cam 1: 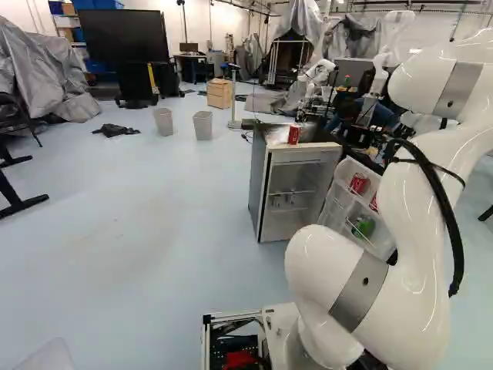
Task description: Grab a drink from the fridge
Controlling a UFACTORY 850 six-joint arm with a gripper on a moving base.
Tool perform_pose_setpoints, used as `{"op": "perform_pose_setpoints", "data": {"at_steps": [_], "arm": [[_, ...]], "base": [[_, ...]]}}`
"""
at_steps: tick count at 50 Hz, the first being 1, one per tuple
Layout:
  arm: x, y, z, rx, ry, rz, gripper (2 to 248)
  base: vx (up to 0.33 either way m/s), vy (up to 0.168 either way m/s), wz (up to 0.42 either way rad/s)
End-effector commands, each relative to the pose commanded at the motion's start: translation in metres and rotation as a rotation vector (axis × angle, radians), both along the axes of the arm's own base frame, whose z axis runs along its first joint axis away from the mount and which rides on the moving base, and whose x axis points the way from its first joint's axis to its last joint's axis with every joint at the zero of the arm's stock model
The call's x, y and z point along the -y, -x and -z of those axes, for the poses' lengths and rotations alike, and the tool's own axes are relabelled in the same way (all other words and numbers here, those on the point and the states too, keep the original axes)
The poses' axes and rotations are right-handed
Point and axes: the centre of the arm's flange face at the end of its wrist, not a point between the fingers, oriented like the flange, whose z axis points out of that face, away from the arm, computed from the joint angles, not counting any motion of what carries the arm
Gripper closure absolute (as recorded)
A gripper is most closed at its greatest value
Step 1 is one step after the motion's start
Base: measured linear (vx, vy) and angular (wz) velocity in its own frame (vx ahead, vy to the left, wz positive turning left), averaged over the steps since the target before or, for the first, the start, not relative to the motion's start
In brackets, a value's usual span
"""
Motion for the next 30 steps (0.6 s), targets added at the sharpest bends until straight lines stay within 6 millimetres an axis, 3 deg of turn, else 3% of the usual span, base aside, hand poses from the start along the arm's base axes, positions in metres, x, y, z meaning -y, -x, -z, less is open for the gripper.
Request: {"op": "perform_pose_setpoints", "data": {"at_steps": [30], "arm": [[-0.0053, 0.0075, -0.0003, -0.007, -0.009, 0.004, 3]], "base": [[0.000, 0.000, 0.000]]}}
